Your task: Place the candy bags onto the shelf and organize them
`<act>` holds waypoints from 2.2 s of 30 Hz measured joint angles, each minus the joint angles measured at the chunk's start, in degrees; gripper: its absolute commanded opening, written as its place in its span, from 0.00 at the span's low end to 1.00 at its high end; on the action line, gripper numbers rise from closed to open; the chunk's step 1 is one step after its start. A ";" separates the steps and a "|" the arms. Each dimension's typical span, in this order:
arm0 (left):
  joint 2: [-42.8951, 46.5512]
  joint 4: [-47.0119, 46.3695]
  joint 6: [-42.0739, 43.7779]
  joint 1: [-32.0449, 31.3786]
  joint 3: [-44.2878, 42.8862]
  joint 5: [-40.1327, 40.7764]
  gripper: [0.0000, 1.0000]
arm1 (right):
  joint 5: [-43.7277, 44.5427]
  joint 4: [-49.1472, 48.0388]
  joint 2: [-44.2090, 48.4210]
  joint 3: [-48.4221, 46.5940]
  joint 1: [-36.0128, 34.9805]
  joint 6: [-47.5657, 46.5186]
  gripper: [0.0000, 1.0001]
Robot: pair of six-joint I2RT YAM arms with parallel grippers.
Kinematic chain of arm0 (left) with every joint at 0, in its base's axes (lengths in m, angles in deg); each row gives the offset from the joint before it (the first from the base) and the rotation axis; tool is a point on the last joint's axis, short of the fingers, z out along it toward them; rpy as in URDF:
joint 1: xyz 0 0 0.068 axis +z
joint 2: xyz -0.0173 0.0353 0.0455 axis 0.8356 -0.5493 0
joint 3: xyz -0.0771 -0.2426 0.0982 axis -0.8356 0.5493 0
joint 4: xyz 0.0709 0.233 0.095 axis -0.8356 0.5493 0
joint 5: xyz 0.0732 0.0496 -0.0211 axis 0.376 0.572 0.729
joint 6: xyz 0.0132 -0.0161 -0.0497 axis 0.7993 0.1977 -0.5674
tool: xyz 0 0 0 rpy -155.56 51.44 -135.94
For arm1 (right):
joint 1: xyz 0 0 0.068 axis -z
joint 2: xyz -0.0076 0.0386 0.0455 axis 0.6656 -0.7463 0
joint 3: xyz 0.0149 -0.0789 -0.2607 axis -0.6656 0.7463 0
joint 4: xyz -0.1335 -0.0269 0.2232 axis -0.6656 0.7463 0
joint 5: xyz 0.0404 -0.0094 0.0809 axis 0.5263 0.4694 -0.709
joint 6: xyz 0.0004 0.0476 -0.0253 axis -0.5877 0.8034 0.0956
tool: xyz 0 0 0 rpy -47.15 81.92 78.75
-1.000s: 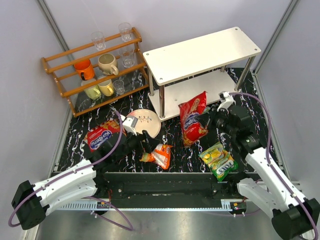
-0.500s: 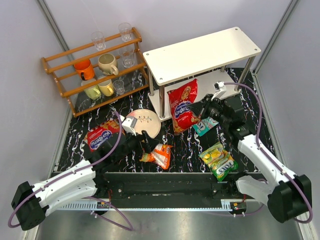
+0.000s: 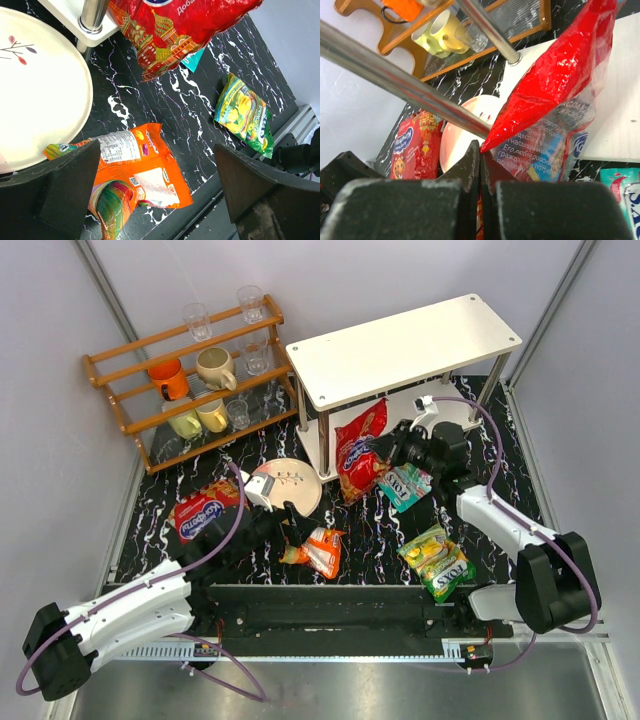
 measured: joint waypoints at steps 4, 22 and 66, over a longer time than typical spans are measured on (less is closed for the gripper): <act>0.00 0.00 0.37 0.00 0.00 0.15 0.99 | 0.11 -1.79 -0.98 -0.02 2.43 0.07 0.00; -1.36 -0.02 0.63 0.00 0.00 0.13 0.99 | -2.93 -11.76 -15.65 -0.94 10.19 6.47 0.00; 1.81 1.31 0.57 -0.09 0.00 0.37 0.99 | -12.96 -24.94 -40.37 -23.65 18.27 32.87 0.00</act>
